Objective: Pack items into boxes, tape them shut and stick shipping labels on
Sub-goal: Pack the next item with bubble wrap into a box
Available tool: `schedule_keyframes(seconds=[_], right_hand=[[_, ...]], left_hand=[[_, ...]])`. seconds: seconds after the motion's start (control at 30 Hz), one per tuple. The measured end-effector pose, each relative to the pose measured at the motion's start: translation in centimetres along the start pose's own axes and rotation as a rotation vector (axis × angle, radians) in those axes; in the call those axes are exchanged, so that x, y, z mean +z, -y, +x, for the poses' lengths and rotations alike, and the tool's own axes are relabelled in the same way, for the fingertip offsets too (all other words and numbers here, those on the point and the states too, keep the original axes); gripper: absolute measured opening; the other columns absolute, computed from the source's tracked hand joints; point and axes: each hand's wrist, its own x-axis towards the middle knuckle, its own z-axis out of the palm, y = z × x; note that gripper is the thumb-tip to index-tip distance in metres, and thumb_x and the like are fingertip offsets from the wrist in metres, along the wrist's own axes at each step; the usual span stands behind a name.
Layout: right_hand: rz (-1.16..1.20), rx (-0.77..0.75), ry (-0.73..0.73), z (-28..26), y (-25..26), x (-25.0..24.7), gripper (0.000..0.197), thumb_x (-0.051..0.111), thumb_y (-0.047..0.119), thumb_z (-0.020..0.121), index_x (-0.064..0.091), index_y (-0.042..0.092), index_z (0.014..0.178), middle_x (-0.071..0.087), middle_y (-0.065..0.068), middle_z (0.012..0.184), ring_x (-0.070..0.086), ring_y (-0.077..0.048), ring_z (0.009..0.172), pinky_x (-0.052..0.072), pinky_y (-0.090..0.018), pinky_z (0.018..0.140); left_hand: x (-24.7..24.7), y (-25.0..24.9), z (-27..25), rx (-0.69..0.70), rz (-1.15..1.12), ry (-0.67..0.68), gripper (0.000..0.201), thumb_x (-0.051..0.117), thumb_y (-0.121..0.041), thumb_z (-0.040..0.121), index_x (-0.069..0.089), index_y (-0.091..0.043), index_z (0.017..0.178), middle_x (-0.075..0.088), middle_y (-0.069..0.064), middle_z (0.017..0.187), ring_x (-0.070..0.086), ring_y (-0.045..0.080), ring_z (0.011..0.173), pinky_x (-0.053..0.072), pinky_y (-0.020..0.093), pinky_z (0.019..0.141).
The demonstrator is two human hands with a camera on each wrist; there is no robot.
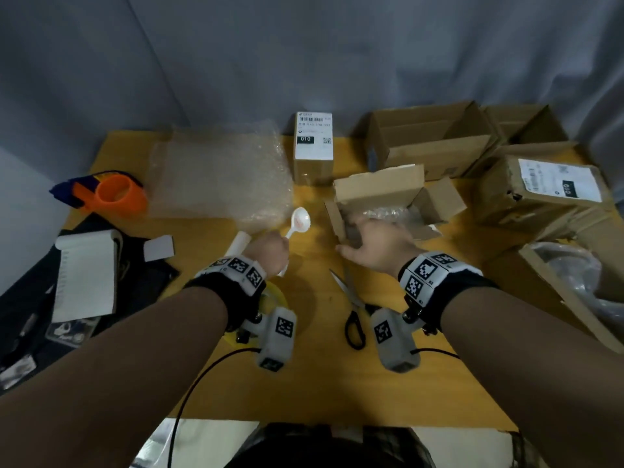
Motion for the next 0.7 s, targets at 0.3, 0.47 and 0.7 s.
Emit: schedule_keyframes(seconds=[0.3, 0.47, 0.7], right_hand=[[0.150, 0.008, -0.160, 0.0, -1.7, -0.1, 0.040, 0.040, 0.052, 0.095, 0.061, 0.021, 0.109, 0.066, 0.002, 0.092, 0.060, -0.023, 0.100, 0.038, -0.037, 0.097], [0.033, -0.063, 0.068, -0.6, -4.0, -0.5, 0.055, 0.044, 0.070, 0.083, 0.057, 0.031, 0.118, 0.062, 0.005, 0.119, 0.049, -0.018, 0.119, 0.020, -0.040, 0.107], [-0.255, -0.081, 0.090, -0.7, -4.8, -0.6, 0.023, 0.049, 0.008, 0.087, 0.051, 0.027, 0.100, 0.063, 0.000, 0.107, 0.054, -0.022, 0.106, 0.024, -0.033, 0.103]], left_hand=[[2.3, -2.0, 1.3, -0.044, 0.163, 0.126, 0.034, 0.029, -0.012, 0.103, 0.049, 0.003, 0.125, 0.054, 0.019, 0.125, 0.055, 0.031, 0.111, 0.037, 0.029, 0.073], [2.5, -1.7, 2.4, 0.000, 0.281, 0.149, 0.035, 0.037, -0.023, 0.102, 0.062, 0.000, 0.092, 0.064, 0.015, 0.100, 0.061, 0.027, 0.086, 0.043, 0.031, 0.072], [2.7, -1.7, 2.9, 0.008, 0.435, 0.182, 0.031, 0.057, -0.022, 0.092, 0.060, -0.008, 0.064, 0.064, 0.009, 0.078, 0.060, 0.024, 0.073, 0.053, 0.037, 0.076]])
